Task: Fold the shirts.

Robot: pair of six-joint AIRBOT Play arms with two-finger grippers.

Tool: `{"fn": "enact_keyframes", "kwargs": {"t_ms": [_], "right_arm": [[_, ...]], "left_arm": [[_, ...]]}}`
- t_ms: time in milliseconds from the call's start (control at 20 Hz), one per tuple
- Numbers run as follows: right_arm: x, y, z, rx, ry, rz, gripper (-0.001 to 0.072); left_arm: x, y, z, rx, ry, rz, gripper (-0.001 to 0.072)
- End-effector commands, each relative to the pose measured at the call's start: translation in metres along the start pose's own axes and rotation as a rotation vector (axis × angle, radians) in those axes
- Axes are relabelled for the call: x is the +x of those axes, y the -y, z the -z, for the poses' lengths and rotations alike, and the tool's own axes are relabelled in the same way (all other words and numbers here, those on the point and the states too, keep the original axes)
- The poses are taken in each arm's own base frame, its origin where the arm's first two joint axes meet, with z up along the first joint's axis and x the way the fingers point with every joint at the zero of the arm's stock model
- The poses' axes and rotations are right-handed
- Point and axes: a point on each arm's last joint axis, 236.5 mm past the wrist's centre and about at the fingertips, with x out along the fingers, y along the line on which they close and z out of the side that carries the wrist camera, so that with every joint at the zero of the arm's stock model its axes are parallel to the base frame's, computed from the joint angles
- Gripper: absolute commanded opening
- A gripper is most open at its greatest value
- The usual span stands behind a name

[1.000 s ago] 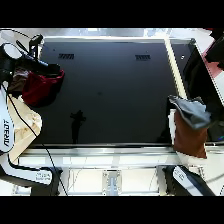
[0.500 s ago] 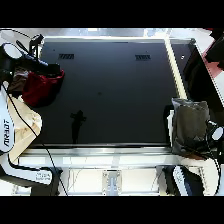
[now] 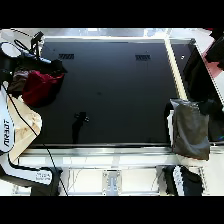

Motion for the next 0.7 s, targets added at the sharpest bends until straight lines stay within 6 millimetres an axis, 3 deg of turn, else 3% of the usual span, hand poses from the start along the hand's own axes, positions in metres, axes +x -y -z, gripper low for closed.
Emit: {"fn": "enact_keyframes", "kwargs": {"t_ms": [0,200,400,500,650], "right_arm": [[-0.01,-0.082,-0.035,-0.133,0.139,-0.302,0.0443],[0.06,-0.092,0.015,-0.115,-0.12,-0.372,0.0443],[0.121,-0.119,0.085,-0.14,-0.399,-0.452,0.0443],[0.135,-0.127,0.112,-0.146,-0.492,-0.472,0.0444],[0.139,-0.137,0.129,-0.151,-0.542,-0.49,0.0444]], "left_arm": [[0.002,0.058,0.003,-0.022,-0.018,0.199,0.0171],[0.011,0.109,0.044,0.065,-0.173,0.274,0.017],[0.011,0.149,0.061,0.133,-0.215,0.315,0.0157],[0.011,0.158,0.075,0.111,-0.276,0.328,0.0157],[0.008,0.164,0.089,0.107,-0.337,0.342,0.0157]]}}
